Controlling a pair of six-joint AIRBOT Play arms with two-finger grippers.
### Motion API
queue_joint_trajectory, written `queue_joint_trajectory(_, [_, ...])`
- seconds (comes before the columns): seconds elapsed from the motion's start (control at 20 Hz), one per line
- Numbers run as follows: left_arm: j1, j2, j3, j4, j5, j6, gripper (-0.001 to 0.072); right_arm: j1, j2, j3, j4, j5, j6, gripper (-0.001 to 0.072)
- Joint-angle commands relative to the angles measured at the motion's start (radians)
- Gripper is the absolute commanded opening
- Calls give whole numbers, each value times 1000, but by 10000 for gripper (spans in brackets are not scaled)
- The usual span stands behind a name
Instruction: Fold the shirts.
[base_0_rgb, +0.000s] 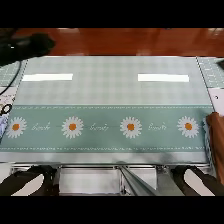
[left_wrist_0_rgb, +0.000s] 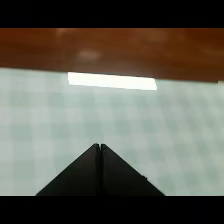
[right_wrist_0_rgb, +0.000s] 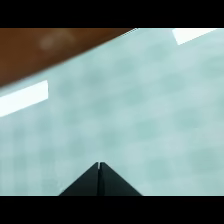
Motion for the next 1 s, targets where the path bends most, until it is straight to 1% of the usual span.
queue_joint_trajectory(0.0, [-116,-76,17,397,-175,-263,25,474,-152,31,-479,-30,241,23])
queue_joint_trajectory(0.05, [-115,-74,-48,431,-169,-336,25,505,-213,32,-557,26,274,24])
queue_joint_trajectory(0.15, [-122,-82,-179,430,-130,-338,24,512,-320,32,-566,92,274,23])
queue_joint_trajectory(0.25, [-115,-99,-241,429,-125,-339,25,510,-397,32,-565,117,274,24])
queue_joint_trajectory(0.35, [-94,-102,-247,429,-124,-339,25,511,-415,32,-565,106,273,24])
queue_joint_trajectory(0.6, [-80,-103,-266,429,-137,-339,25,510,-414,32,-568,-10,276,24])
queue_joint_trajectory(0.95, [-80,-103,-268,429,-151,-339,25,511,-414,32,-566,-9,276,24])
